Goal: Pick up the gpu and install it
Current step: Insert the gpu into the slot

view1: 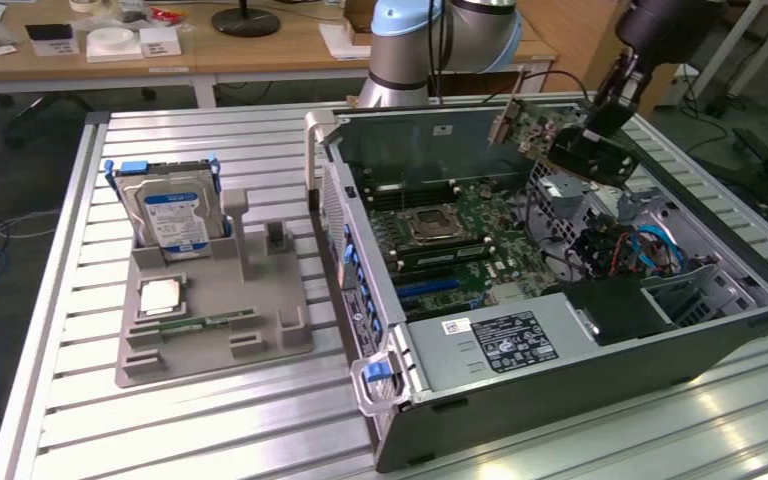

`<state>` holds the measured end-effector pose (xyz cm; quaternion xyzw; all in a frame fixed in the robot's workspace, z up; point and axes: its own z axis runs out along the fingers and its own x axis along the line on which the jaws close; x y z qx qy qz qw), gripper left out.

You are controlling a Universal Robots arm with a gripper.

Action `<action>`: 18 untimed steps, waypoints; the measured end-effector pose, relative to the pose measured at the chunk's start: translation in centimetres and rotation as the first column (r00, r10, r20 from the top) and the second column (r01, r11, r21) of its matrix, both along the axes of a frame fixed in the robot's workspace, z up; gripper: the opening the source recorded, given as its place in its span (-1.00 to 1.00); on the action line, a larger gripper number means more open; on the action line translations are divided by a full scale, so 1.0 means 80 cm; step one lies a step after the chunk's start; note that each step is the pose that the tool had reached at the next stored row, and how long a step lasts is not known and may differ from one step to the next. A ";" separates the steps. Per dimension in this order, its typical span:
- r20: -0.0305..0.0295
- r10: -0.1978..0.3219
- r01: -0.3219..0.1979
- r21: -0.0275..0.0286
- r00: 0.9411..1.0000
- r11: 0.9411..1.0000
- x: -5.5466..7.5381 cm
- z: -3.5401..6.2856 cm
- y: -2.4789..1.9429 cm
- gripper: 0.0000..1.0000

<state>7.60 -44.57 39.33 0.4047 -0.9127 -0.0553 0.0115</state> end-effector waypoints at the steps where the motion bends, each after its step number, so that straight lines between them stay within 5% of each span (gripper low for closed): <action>1: 0.000 0.020 -0.020 0.000 1.000 1.000 0.000 0.000 0.0000 -0.46; 8: 0.000 0.128 -0.128 0.000 0.992 0.992 0.000 -0.001 -0.0001 -0.46; 18: 0.000 0.148 -0.148 0.000 0.989 0.989 0.000 -0.001 0.0000 -0.46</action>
